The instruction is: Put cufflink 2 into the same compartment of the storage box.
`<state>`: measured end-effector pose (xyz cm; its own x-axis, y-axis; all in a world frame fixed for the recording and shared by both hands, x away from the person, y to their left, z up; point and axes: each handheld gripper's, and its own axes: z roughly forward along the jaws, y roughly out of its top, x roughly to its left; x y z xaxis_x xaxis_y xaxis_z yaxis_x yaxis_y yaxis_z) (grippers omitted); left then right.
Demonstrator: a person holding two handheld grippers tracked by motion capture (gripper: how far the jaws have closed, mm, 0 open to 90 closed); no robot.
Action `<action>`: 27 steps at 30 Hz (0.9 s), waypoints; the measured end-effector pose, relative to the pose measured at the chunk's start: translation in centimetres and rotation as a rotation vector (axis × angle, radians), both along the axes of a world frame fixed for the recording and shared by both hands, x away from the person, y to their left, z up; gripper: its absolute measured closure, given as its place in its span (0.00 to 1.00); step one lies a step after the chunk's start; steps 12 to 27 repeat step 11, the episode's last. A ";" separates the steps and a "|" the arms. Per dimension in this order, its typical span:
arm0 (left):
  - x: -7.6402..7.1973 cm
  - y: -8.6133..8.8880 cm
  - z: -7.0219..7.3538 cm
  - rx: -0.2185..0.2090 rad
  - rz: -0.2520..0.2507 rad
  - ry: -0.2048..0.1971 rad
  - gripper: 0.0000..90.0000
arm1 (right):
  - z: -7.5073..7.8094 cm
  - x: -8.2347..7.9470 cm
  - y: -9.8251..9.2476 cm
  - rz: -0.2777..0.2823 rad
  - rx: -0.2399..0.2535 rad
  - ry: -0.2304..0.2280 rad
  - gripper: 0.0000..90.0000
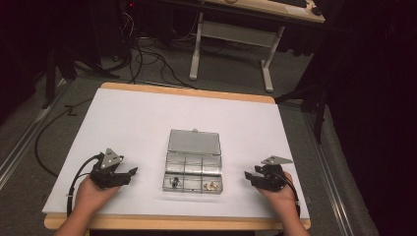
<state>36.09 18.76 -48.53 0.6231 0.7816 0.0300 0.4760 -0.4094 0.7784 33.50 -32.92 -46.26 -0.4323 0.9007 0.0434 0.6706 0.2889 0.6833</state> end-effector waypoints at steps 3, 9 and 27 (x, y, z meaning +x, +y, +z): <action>0.0 0.0 0.0 0.005 0.006 0.000 0.36 | 0.3 -1.0 -1.1 -0.023 0.028 -0.080 0.52; 0.0 -0.1 0.0 0.014 0.006 -0.001 0.35 | 0.4 -1.6 -2.4 -0.059 0.050 -0.127 0.49; 0.0 -0.2 0.0 0.015 0.004 -0.001 0.35 | 0.2 -1.4 -2.5 -0.051 0.035 -0.126 0.46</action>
